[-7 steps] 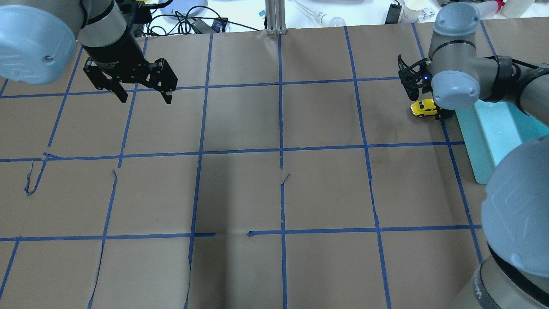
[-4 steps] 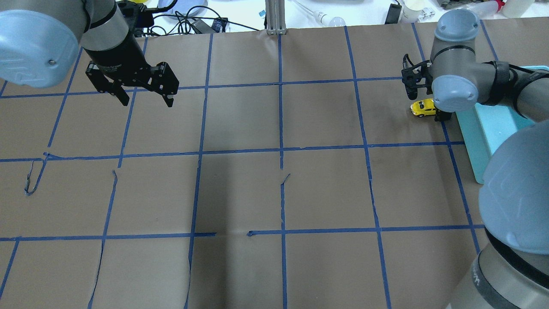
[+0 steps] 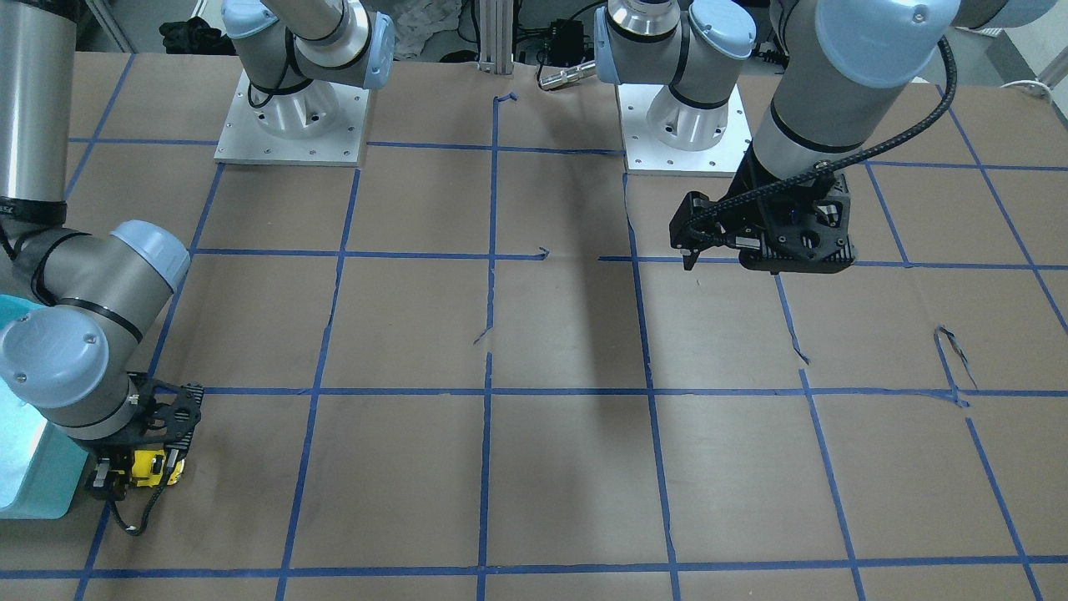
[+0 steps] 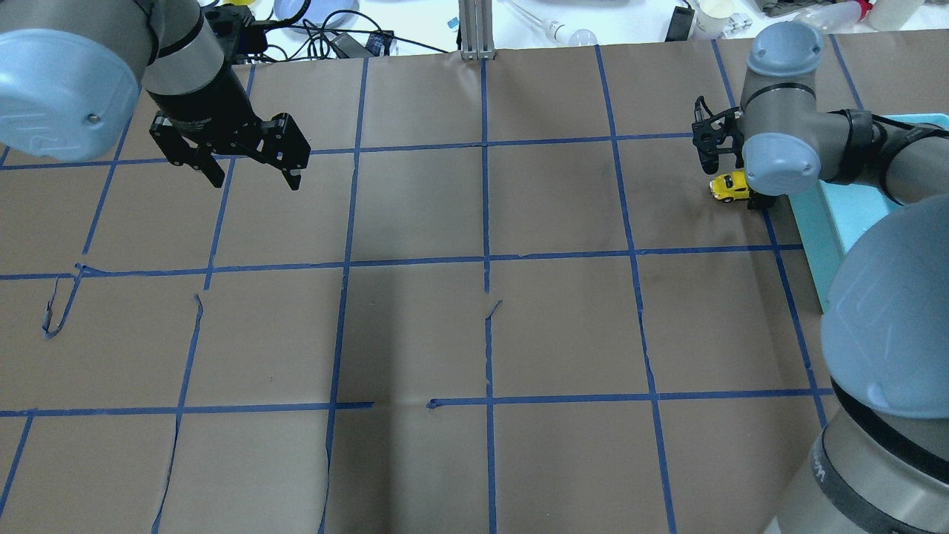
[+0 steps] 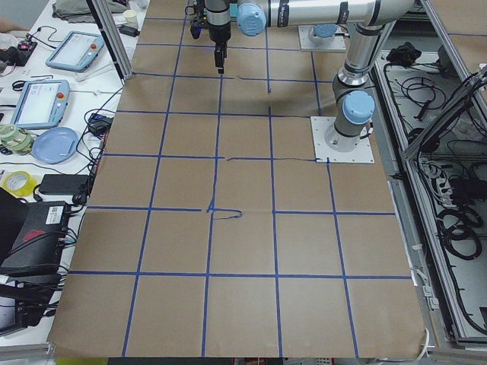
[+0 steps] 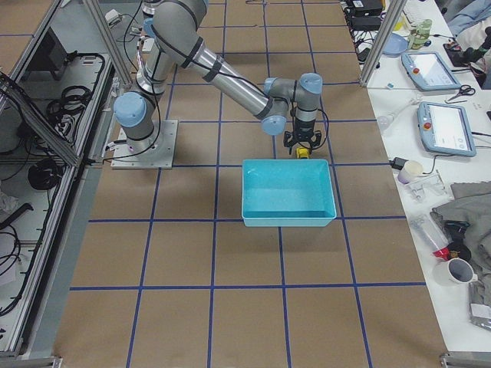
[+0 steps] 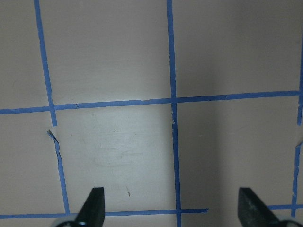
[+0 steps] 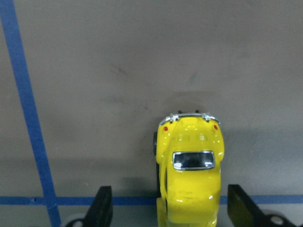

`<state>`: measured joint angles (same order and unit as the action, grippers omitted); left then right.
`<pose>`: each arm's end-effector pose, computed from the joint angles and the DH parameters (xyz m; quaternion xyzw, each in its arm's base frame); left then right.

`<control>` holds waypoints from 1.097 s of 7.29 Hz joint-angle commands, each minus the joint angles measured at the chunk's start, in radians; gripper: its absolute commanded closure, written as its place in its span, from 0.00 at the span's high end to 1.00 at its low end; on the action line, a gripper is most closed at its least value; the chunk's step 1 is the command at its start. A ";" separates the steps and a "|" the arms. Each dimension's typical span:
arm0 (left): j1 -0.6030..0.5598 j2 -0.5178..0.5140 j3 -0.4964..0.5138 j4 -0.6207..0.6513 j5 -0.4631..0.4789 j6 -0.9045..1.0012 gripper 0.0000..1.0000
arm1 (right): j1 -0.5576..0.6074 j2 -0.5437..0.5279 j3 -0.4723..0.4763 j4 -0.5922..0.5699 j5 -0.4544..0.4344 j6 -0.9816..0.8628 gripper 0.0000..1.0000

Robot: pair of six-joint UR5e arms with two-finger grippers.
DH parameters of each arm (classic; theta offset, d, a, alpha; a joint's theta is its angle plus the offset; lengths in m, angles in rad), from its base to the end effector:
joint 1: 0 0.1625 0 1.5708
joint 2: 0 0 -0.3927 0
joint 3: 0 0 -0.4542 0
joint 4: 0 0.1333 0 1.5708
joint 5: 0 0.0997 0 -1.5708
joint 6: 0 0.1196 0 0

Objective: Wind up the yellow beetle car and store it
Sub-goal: 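Close the right gripper around the yellow car, then lift the car with the right gripper and carry it over the tray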

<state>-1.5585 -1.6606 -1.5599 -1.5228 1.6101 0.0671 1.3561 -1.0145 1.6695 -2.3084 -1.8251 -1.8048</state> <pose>-0.1214 -0.5855 0.3953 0.0277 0.9993 0.0162 0.0190 -0.0433 -0.6829 0.1122 0.7039 -0.6977 -0.0855 0.1021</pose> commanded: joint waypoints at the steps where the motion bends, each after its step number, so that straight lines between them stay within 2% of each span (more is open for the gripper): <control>1: 0.000 0.002 0.000 0.003 0.002 -0.010 1.00 | 0.000 0.004 0.001 0.000 0.001 -0.002 0.68; 2: 0.003 0.004 -0.002 0.001 0.002 -0.009 1.00 | 0.000 0.004 0.004 0.000 0.001 -0.004 0.58; 3: 0.003 0.004 -0.002 0.001 0.001 -0.009 1.00 | 0.000 0.004 0.003 0.000 0.000 -0.007 0.42; 4: 0.003 0.005 -0.002 -0.002 0.005 -0.003 1.00 | 0.000 0.002 0.000 0.001 0.000 -0.007 0.18; 5: 0.003 0.005 -0.002 -0.002 0.004 -0.004 1.00 | 0.000 -0.007 -0.002 0.004 0.000 -0.002 0.03; 6: 0.003 0.005 -0.002 -0.002 0.004 -0.006 1.00 | 0.006 -0.021 -0.004 0.013 0.003 0.008 0.00; 8: 0.003 0.005 -0.002 0.000 0.004 -0.009 1.00 | 0.072 -0.090 -0.007 0.068 0.010 0.092 0.00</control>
<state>-1.5554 -1.6552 -1.5616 -1.5237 1.6138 0.0614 1.3871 -1.0631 1.6653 -2.2771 -1.8188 -1.7659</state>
